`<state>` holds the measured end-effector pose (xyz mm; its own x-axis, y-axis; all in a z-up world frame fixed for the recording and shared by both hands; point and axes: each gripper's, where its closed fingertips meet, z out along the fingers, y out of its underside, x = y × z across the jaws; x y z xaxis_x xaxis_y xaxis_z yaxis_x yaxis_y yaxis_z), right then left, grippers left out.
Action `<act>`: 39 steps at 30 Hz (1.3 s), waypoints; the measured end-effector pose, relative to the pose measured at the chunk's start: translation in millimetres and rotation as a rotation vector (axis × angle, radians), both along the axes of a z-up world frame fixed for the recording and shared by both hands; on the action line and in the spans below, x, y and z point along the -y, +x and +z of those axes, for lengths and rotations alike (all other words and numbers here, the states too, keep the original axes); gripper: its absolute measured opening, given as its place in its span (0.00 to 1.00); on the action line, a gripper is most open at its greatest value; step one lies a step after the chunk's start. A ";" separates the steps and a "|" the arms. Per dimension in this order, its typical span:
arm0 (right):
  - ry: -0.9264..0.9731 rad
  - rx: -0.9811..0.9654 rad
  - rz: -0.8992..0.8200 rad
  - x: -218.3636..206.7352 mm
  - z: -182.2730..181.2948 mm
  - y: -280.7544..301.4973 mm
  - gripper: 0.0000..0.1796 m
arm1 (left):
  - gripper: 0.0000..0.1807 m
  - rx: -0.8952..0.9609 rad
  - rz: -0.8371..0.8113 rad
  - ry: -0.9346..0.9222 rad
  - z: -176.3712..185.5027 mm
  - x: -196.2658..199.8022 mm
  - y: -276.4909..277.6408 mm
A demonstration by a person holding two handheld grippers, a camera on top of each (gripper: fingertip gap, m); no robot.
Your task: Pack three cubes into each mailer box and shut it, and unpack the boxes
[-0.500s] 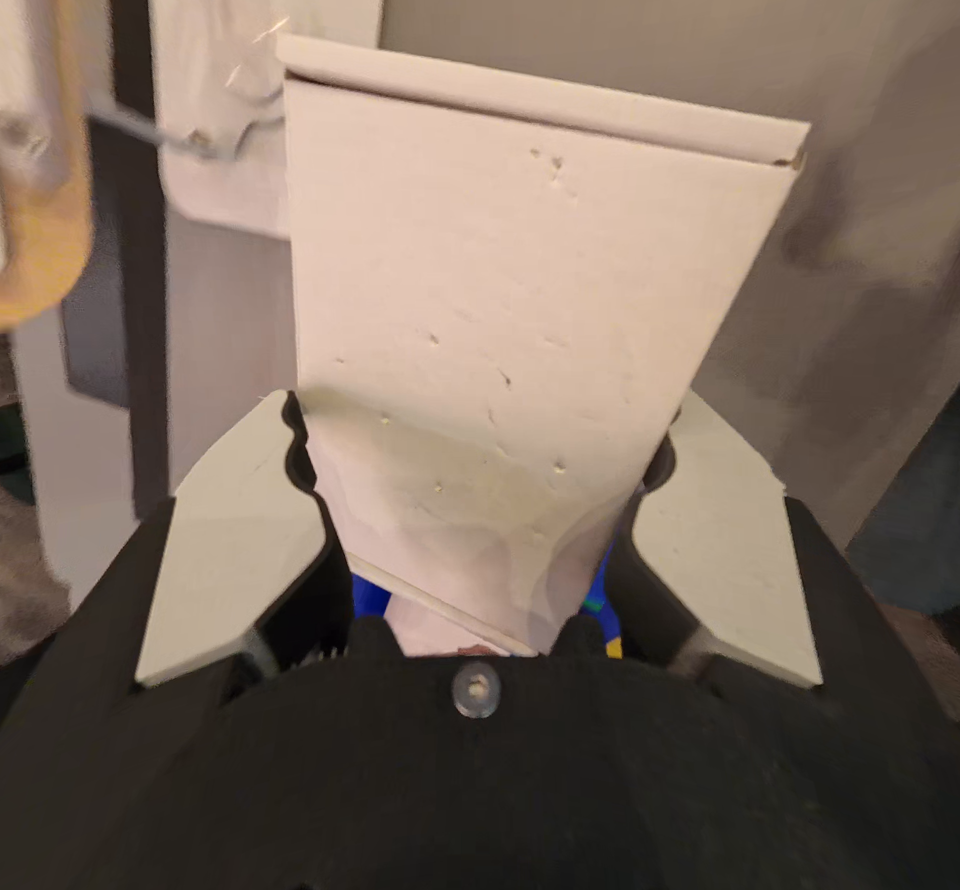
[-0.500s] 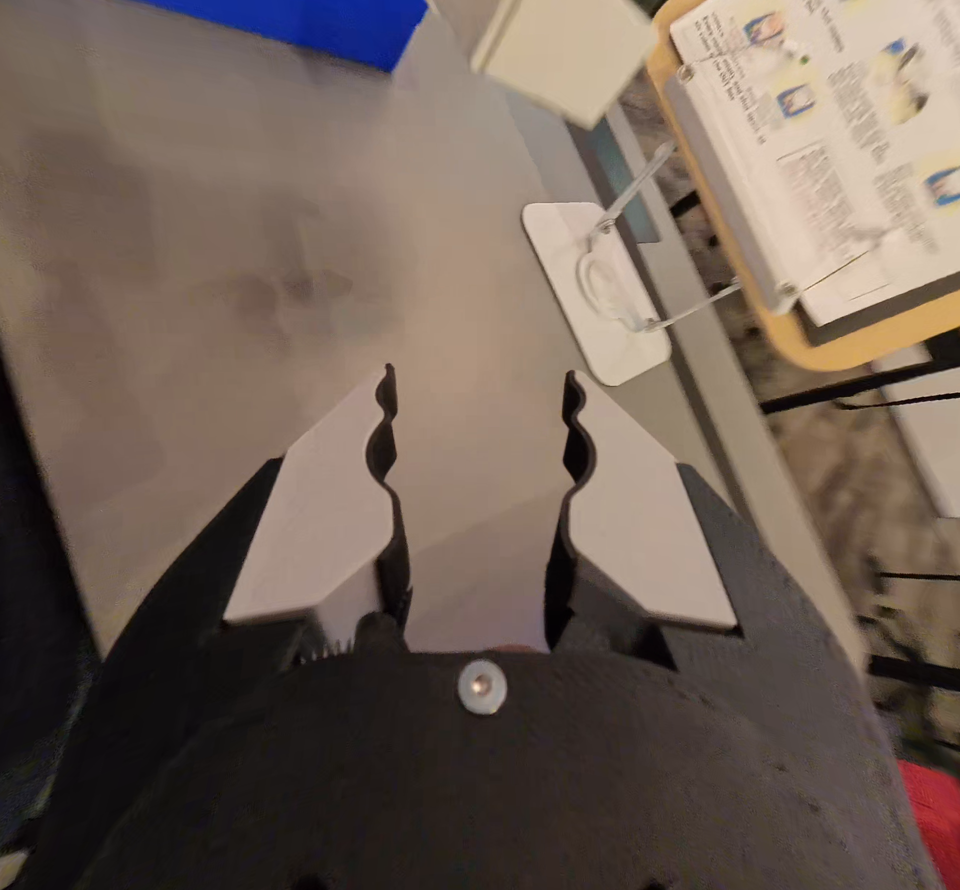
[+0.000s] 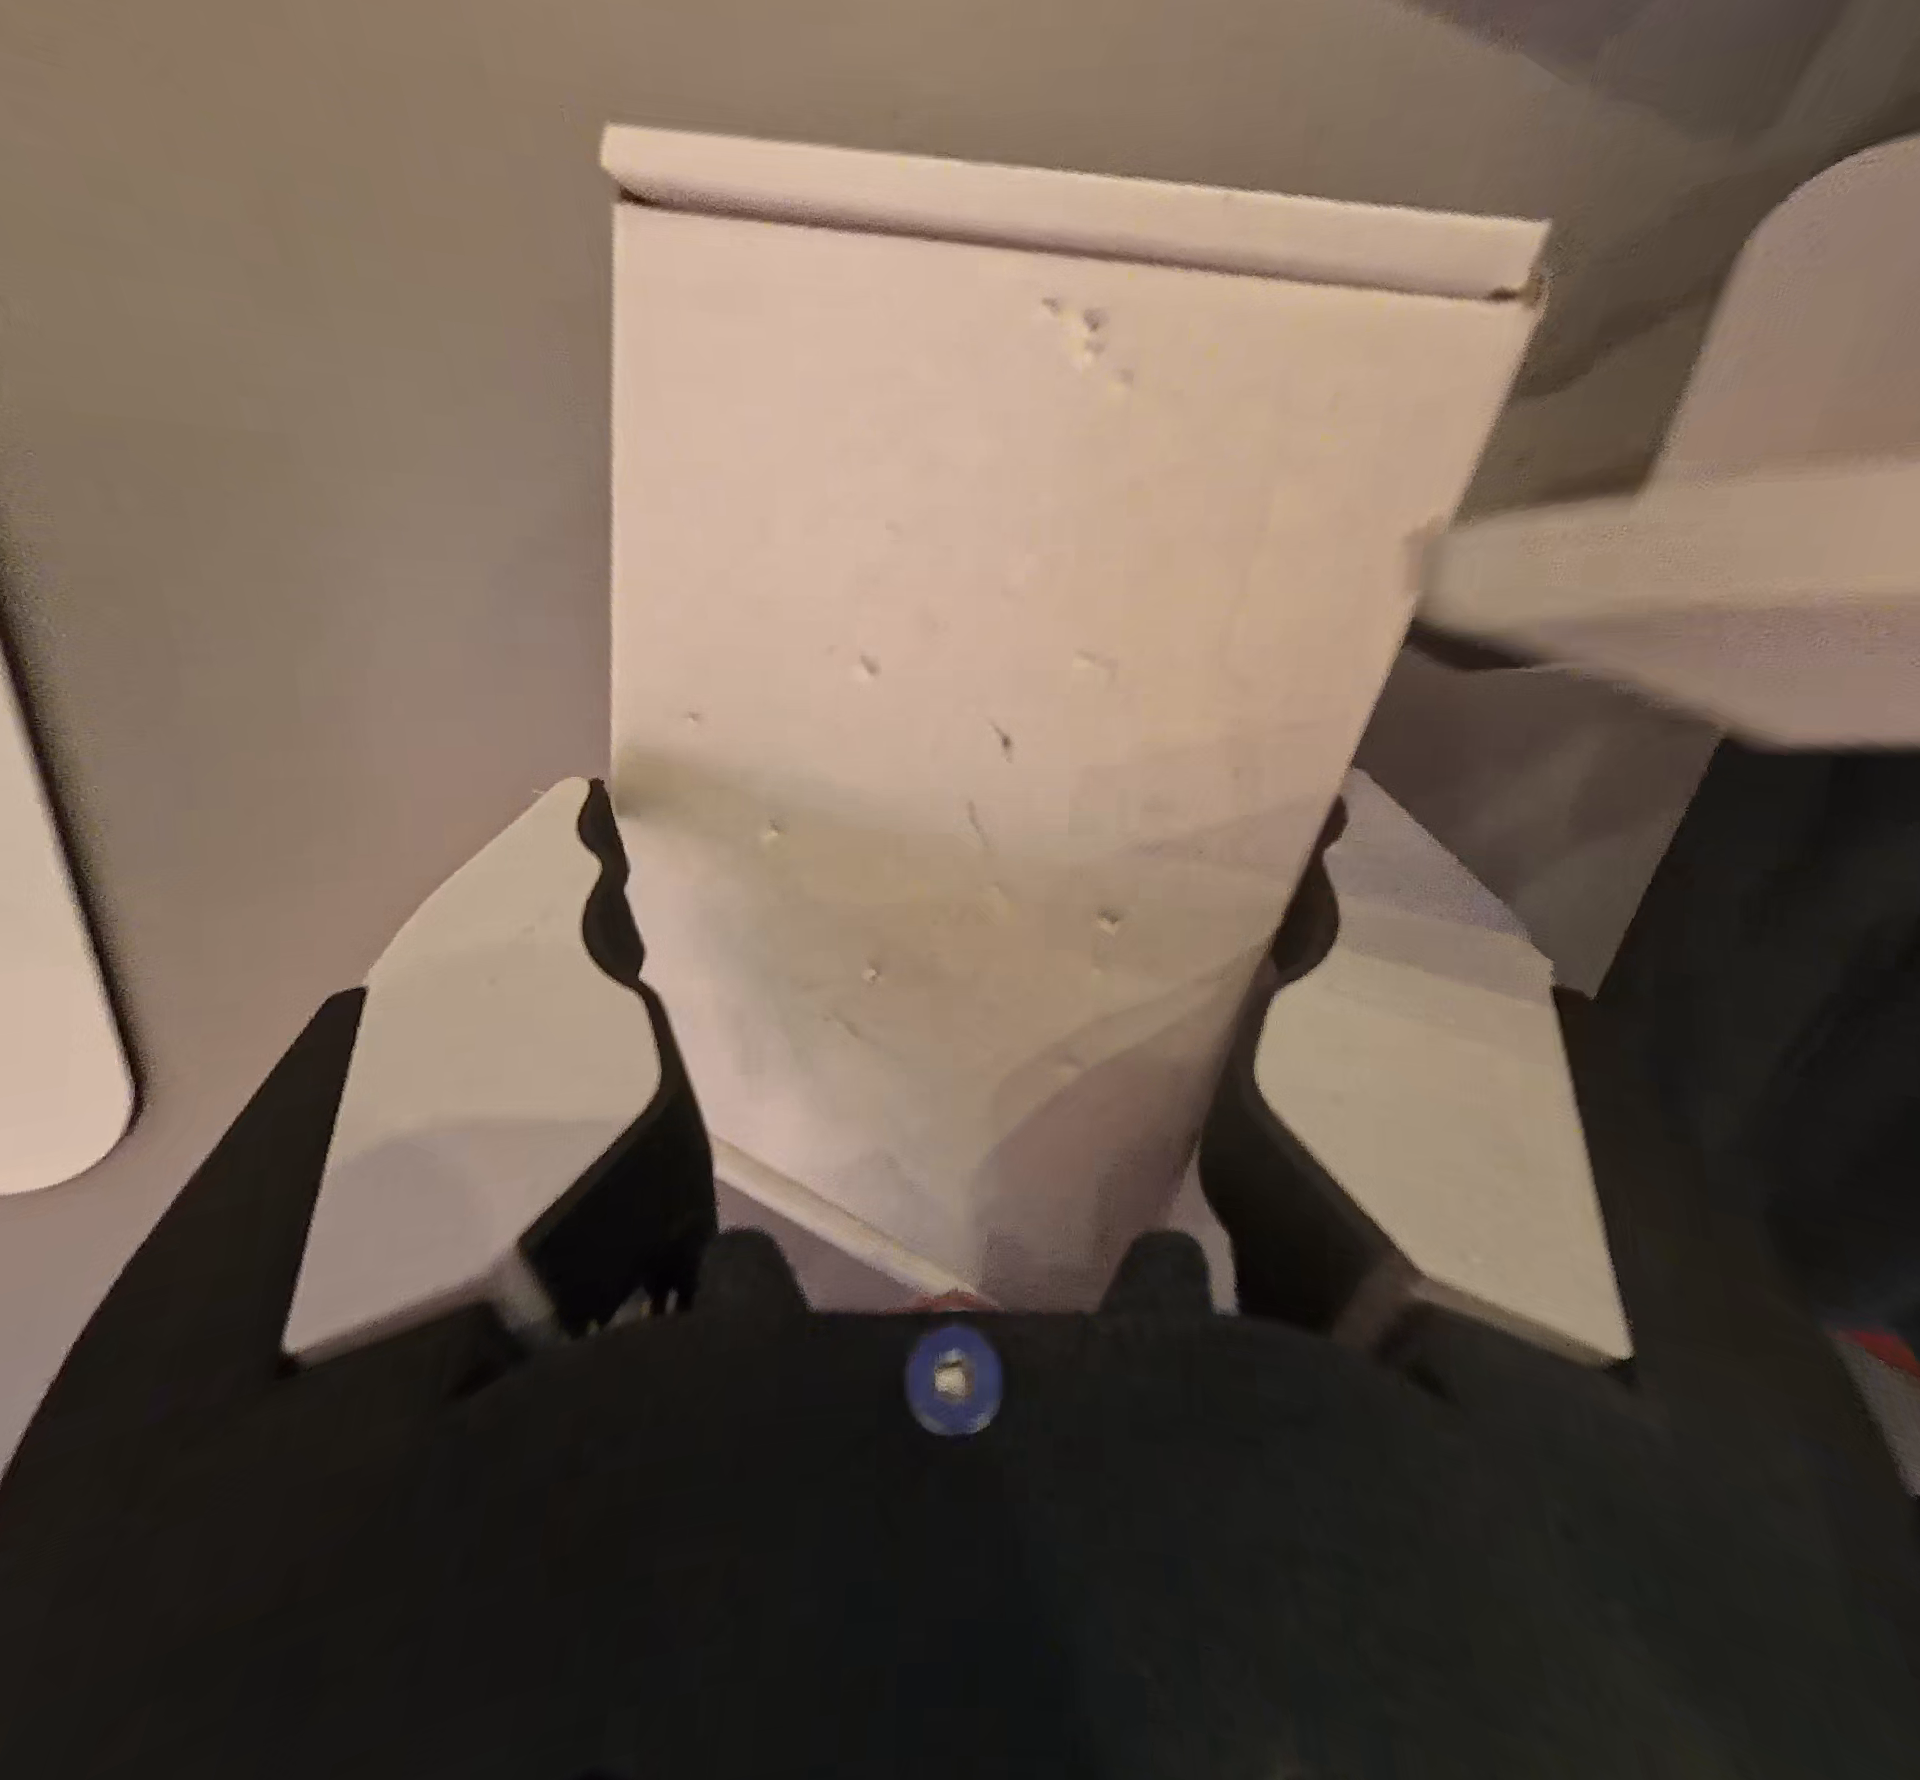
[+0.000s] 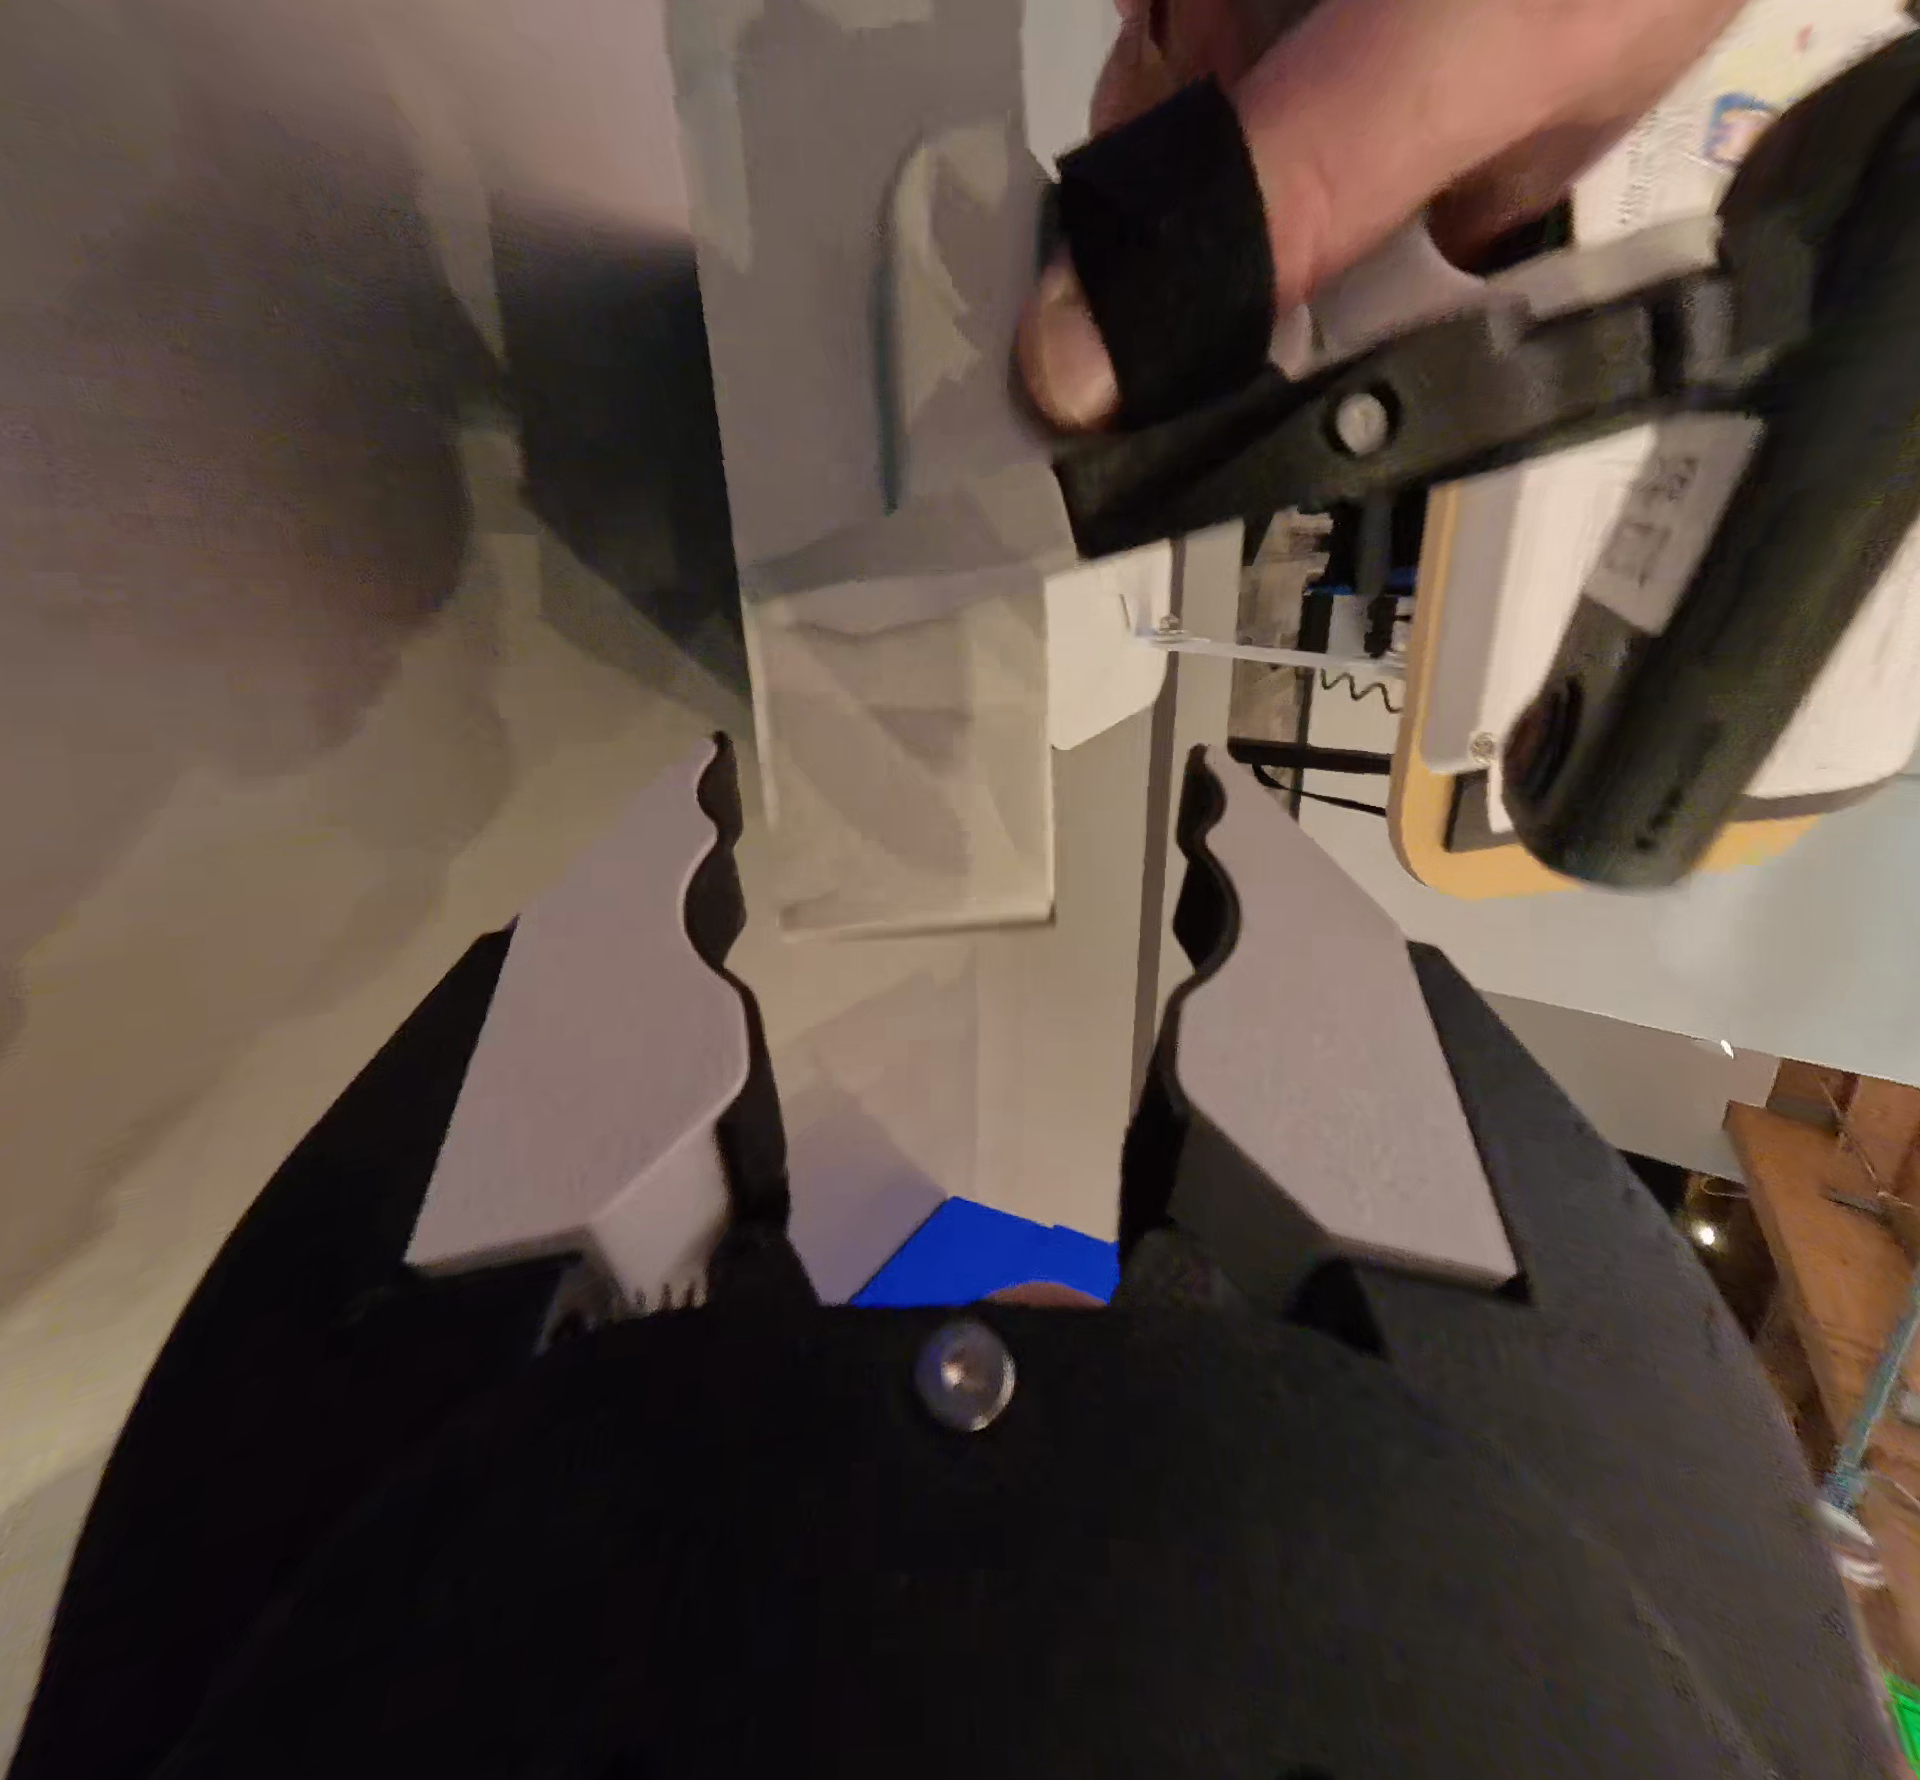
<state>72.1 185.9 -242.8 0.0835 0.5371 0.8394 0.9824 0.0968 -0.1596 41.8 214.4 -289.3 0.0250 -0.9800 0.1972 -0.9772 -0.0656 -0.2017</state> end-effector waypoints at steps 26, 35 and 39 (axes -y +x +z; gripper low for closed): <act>-0.157 -0.030 0.000 -7.3 -28.9 17.7 0.34 | 0.48 0.212 -0.217 0.881 21.7 3.7 -49.2; -0.168 -0.050 0.014 -6.5 -28.0 18.9 0.34 | 0.37 0.270 -0.166 1.009 18.9 2.4 -39.9; -0.167 -0.048 0.021 -5.8 -28.3 18.6 0.34 | 0.39 0.266 -0.136 1.005 15.6 2.7 -40.9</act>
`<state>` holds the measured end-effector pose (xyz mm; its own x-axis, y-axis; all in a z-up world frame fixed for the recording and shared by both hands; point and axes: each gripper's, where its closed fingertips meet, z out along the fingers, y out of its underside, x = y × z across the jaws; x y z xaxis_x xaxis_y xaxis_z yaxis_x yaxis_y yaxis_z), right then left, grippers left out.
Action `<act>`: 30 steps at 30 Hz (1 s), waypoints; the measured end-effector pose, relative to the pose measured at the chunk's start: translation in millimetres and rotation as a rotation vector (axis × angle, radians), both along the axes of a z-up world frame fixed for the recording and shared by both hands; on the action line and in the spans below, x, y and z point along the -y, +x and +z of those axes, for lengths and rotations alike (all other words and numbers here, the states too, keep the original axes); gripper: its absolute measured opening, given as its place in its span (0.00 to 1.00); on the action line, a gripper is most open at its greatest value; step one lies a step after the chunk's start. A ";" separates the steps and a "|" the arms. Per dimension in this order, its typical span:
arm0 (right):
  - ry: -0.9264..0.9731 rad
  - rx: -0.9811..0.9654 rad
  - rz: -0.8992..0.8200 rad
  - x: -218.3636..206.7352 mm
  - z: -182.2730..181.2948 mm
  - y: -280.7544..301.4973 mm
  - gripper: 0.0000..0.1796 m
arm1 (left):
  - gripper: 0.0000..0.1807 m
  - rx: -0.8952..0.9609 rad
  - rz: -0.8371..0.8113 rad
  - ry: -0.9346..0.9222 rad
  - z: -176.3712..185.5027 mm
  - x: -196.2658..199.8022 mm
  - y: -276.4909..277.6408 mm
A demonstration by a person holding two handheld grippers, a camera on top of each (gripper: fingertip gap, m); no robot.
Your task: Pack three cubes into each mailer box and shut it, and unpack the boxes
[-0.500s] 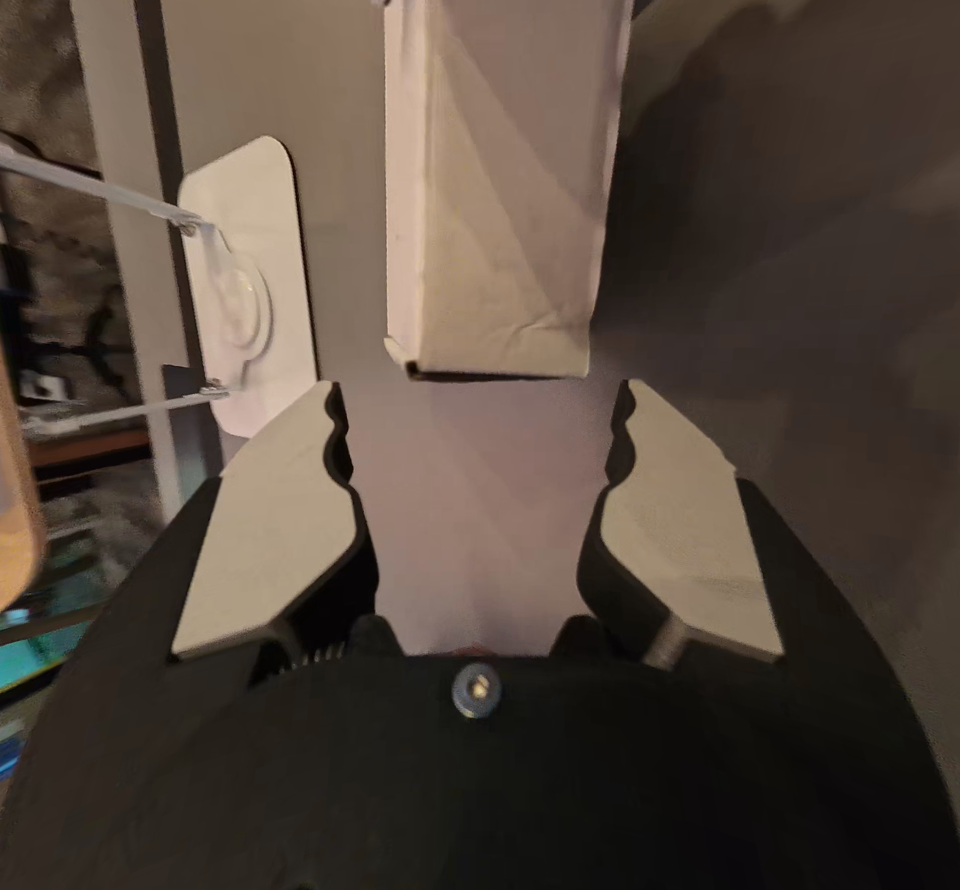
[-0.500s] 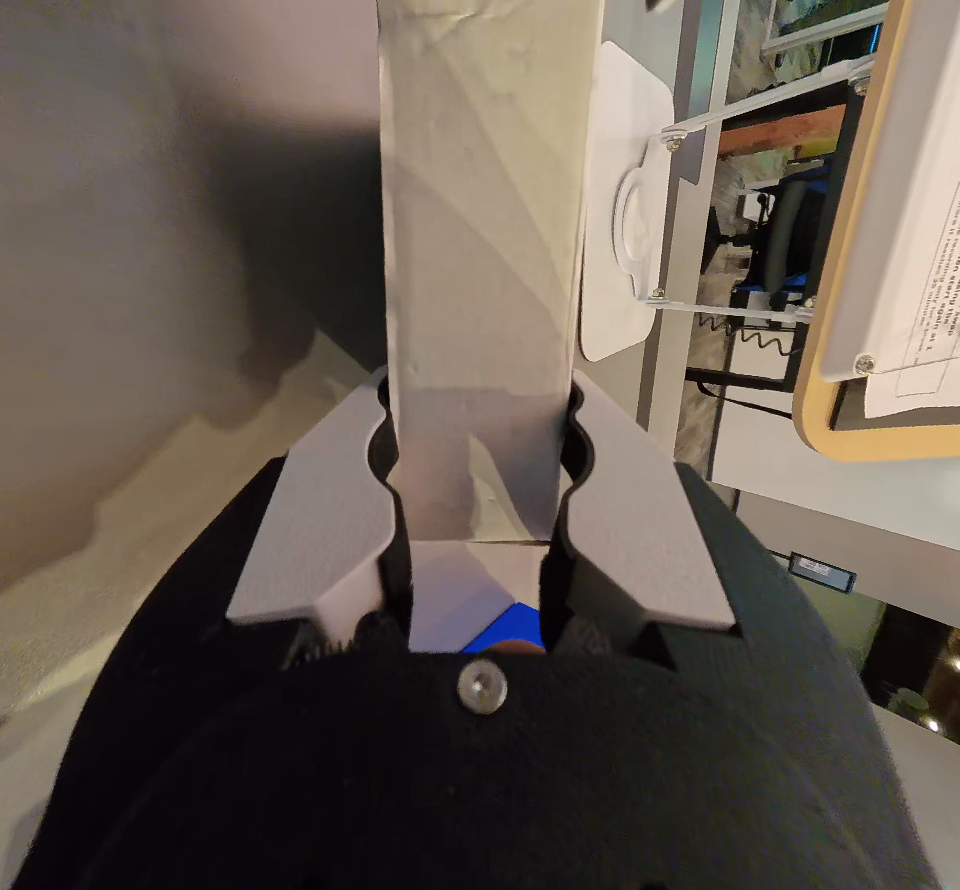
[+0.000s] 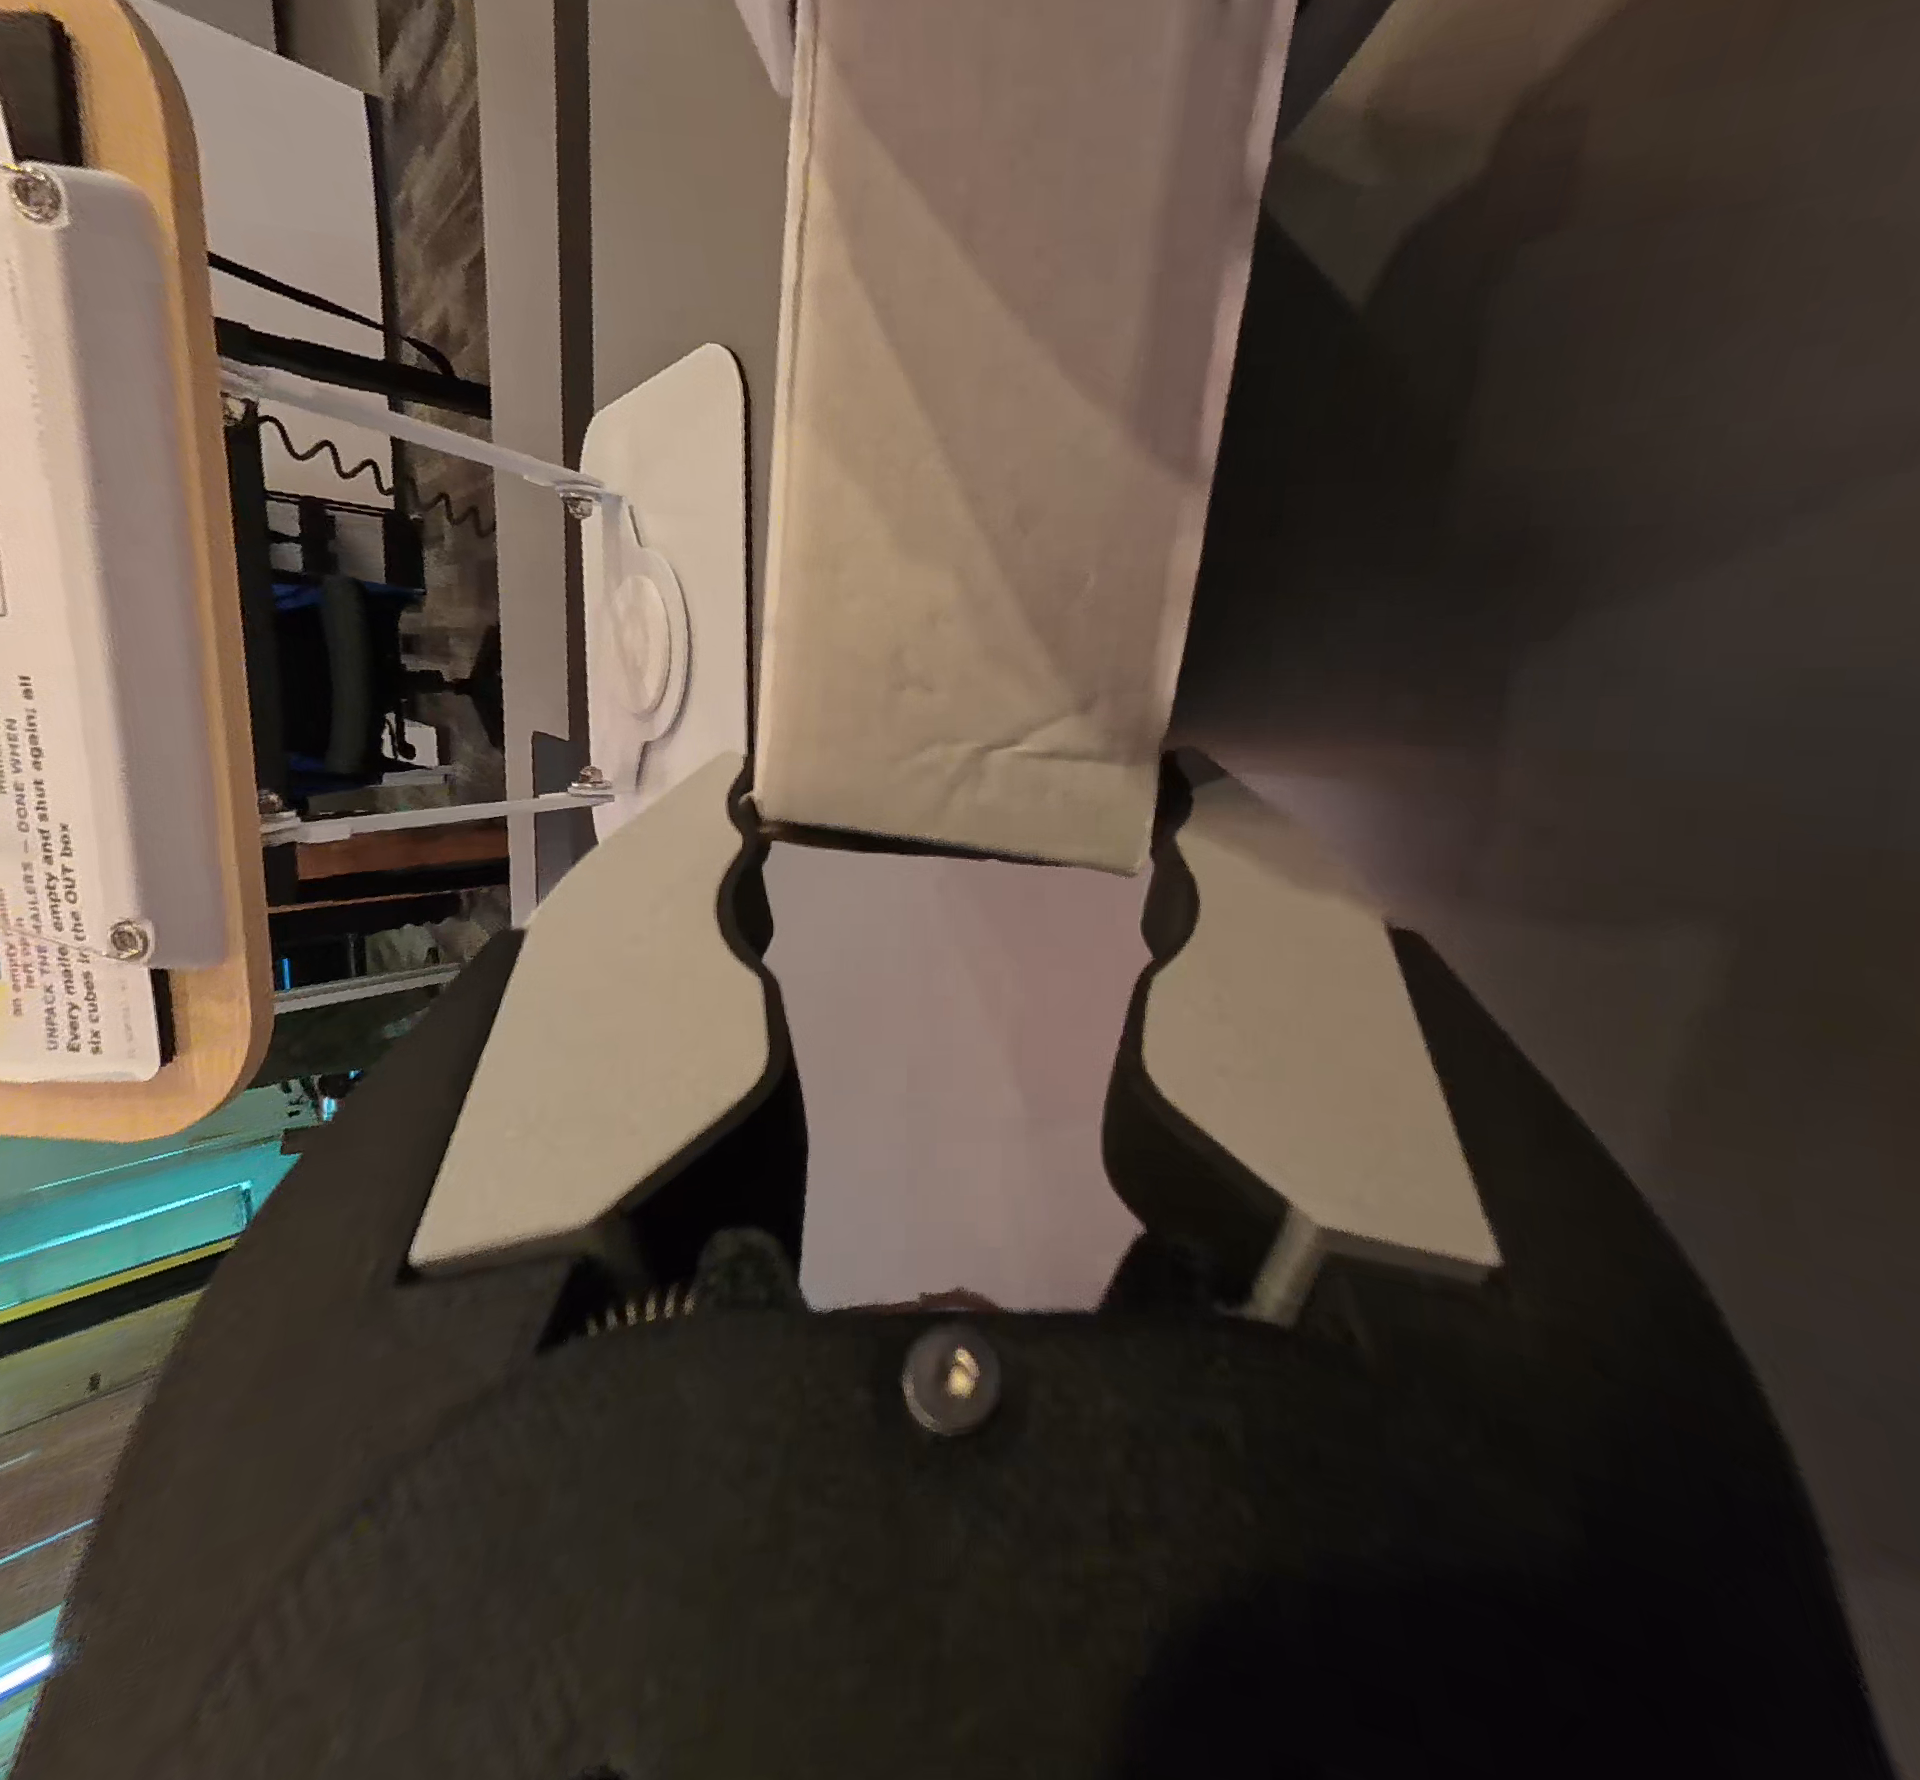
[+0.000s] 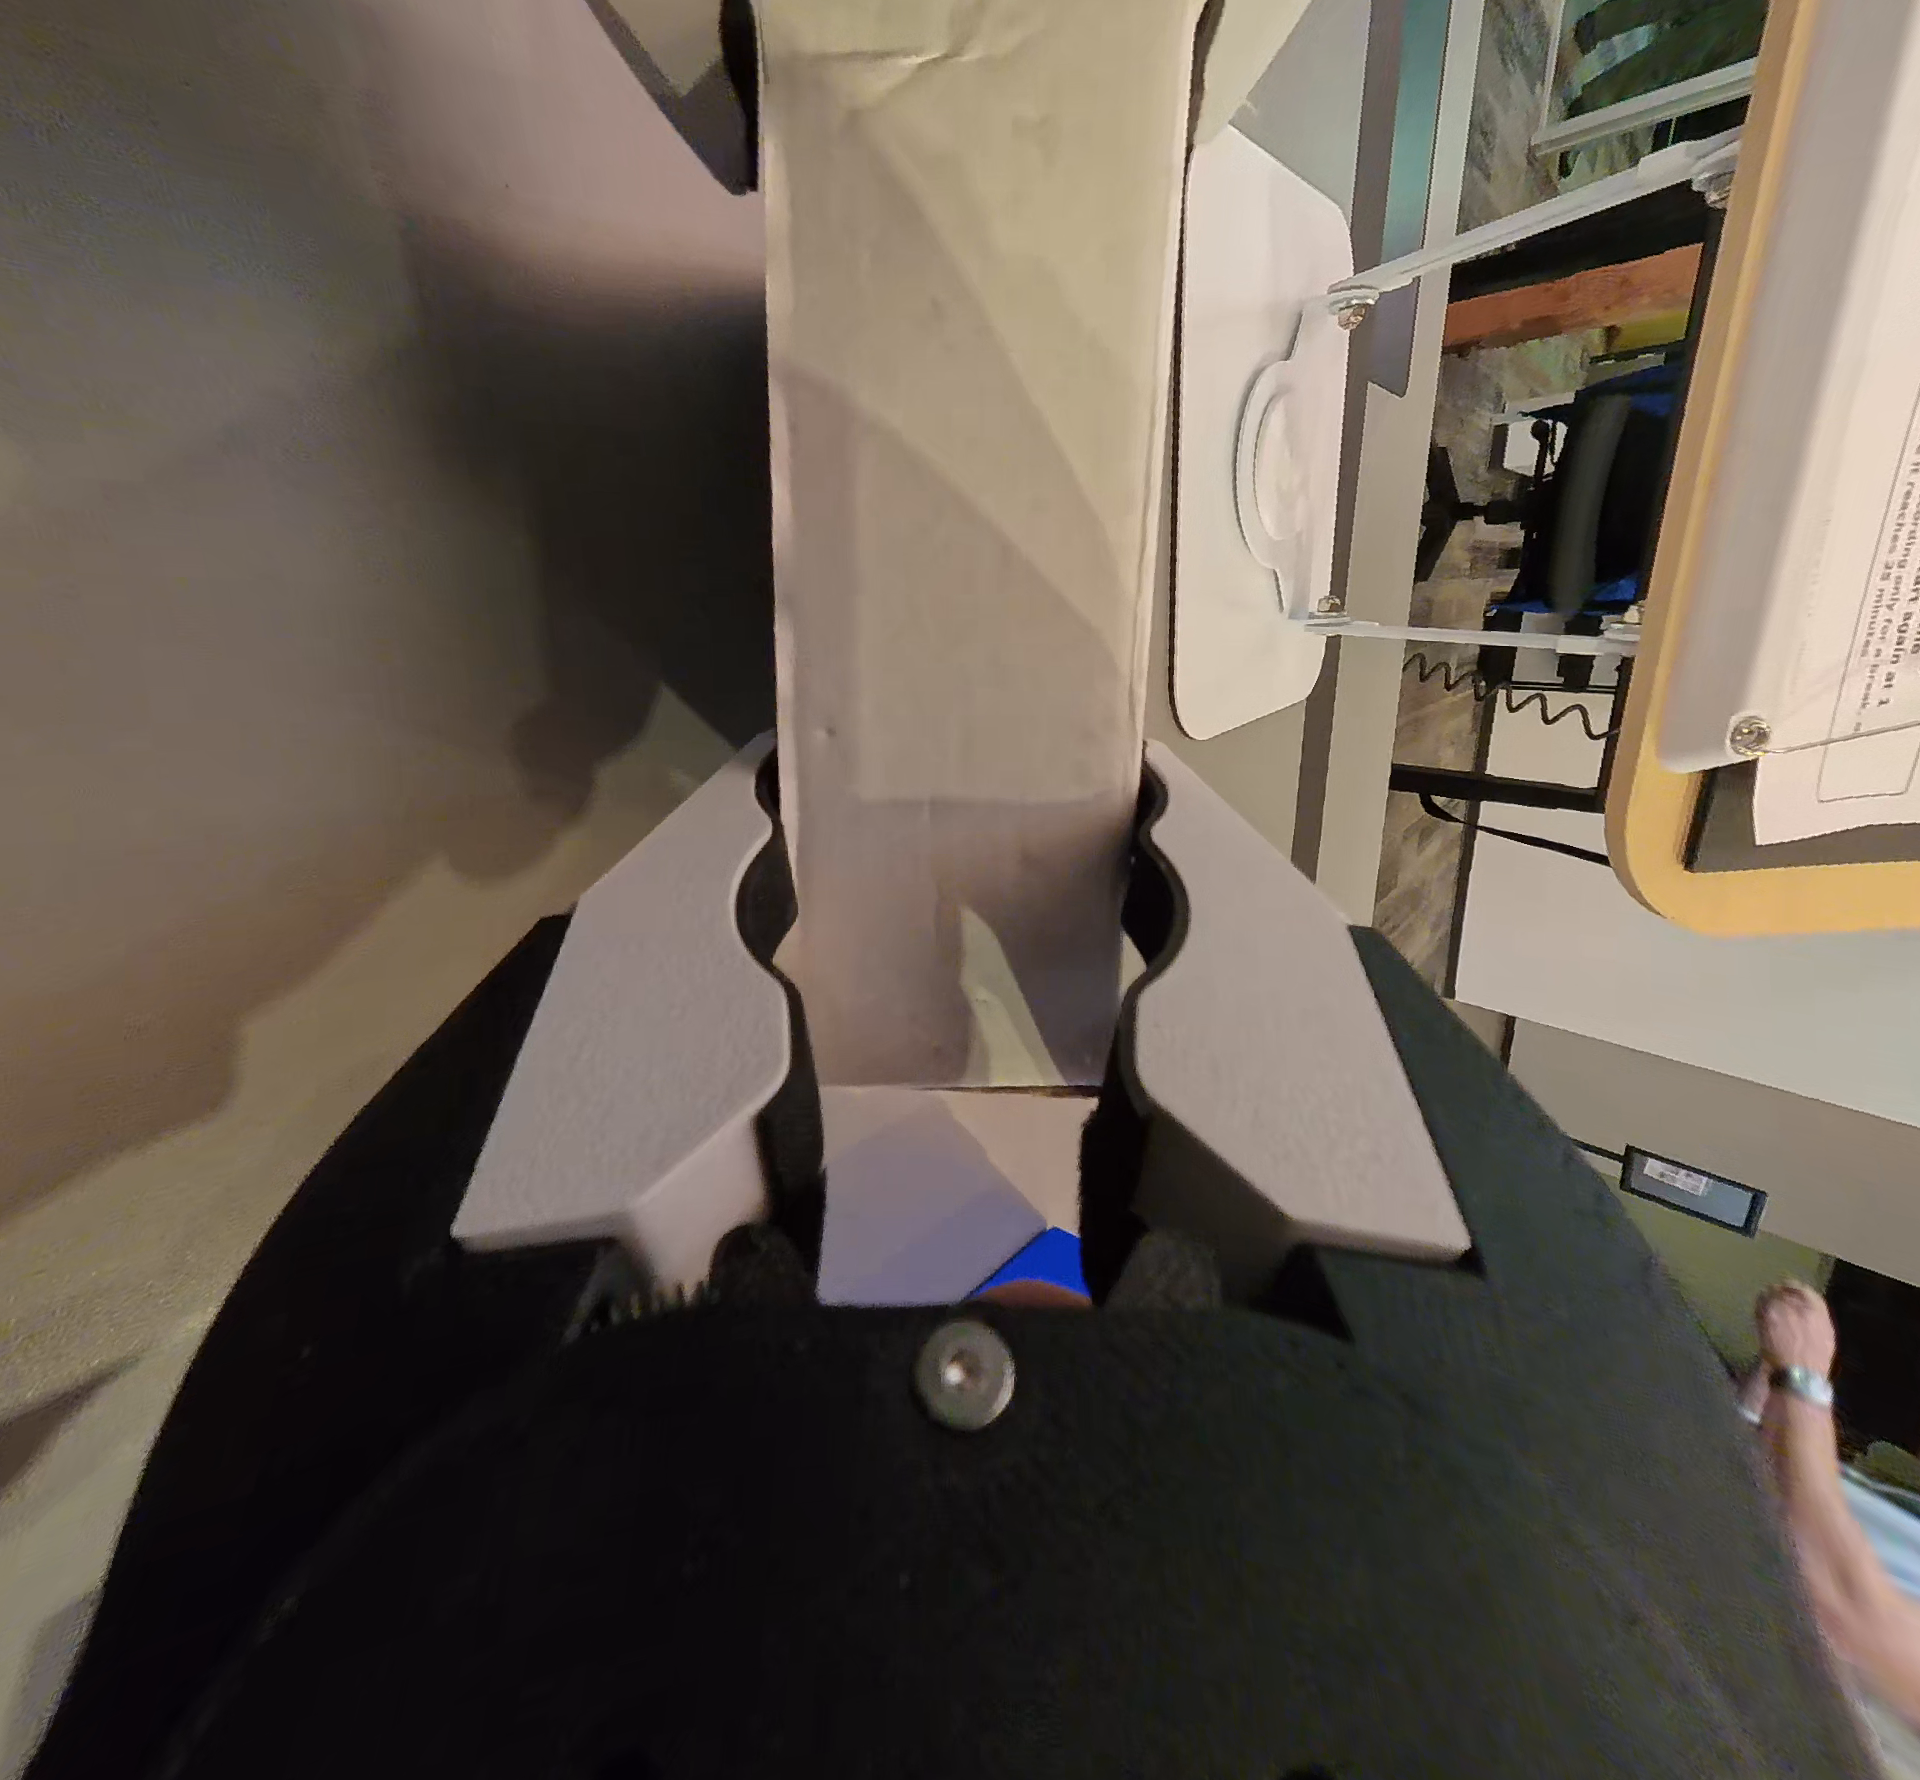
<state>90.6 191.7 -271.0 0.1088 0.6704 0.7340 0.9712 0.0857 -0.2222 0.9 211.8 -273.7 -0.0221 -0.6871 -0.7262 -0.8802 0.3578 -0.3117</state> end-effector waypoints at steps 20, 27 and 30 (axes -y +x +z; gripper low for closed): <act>-0.162 -0.096 0.071 14.3 7.1 -12.5 0.33 | 0.35 -0.022 -0.006 0.014 2.8 4.4 1.5; -0.376 -0.283 0.070 19.4 12.6 -17.0 0.34 | 0.35 -0.012 0.001 0.005 3.3 3.4 1.2; -0.468 -0.352 0.065 21.7 14.3 -16.7 0.36 | 0.35 -0.012 -0.006 0.010 3.3 3.9 2.2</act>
